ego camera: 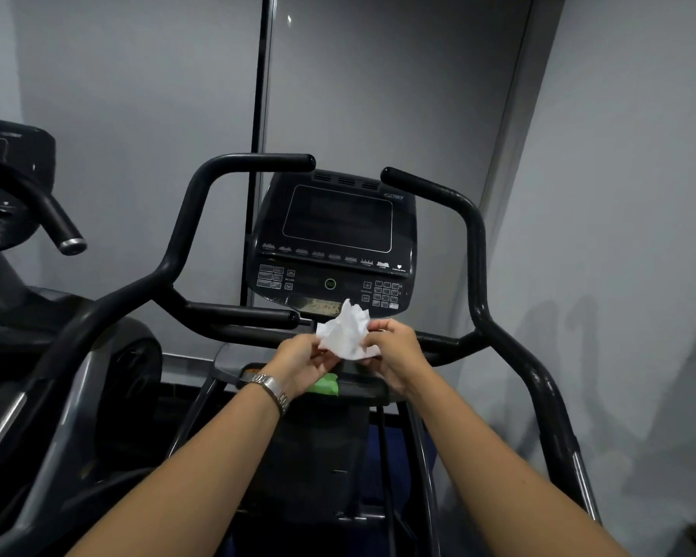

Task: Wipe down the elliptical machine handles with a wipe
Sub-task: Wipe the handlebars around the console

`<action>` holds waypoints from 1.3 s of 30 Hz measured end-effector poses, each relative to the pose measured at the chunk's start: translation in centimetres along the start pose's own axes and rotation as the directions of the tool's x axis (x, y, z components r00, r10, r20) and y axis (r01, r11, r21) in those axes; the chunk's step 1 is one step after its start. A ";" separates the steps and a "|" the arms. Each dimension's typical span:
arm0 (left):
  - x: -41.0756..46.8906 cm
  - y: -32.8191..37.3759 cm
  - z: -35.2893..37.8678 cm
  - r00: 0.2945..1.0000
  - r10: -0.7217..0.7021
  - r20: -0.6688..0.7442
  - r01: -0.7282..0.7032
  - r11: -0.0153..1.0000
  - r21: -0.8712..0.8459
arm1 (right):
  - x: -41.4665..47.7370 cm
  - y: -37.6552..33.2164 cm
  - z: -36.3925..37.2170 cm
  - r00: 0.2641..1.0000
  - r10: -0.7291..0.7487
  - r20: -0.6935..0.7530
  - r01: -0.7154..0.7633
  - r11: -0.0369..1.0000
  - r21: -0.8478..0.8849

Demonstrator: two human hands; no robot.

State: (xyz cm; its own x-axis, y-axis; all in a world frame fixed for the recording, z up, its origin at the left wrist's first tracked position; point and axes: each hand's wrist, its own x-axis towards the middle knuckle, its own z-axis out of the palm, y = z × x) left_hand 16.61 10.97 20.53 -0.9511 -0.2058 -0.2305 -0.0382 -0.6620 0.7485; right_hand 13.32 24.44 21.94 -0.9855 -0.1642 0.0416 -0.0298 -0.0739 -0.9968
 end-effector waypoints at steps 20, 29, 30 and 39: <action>4.0 1.3 2.4 0.887 0.398 0.235 -0.448 0.615 0.649 | 3.6 -1.4 2.6 0.944 -0.296 -0.143 0.265 0.943 -0.203; 4.1 2.3 2.8 0.975 0.158 0.154 -0.180 0.974 0.140 | 3.8 -2.4 2.2 0.995 -0.077 -0.071 0.084 0.991 0.105; 4.3 2.3 2.9 0.979 0.141 0.148 -0.160 0.979 0.125 | 3.9 -2.5 2.1 0.996 -0.068 -0.053 0.073 0.992 0.102; 6.9 3.3 5.6 0.966 0.243 0.088 -0.258 0.925 0.278 | 7.2 -4.0 0.5 0.992 -0.098 -0.076 0.092 0.993 -0.079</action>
State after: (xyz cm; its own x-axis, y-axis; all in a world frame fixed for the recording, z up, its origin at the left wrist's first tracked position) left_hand 8.23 11.43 24.87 -0.9552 -0.2957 0.0140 0.1248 -0.3592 0.9249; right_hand 6.40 23.06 26.31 -0.9877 -0.0811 0.1340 -0.1335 -0.0111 -0.9910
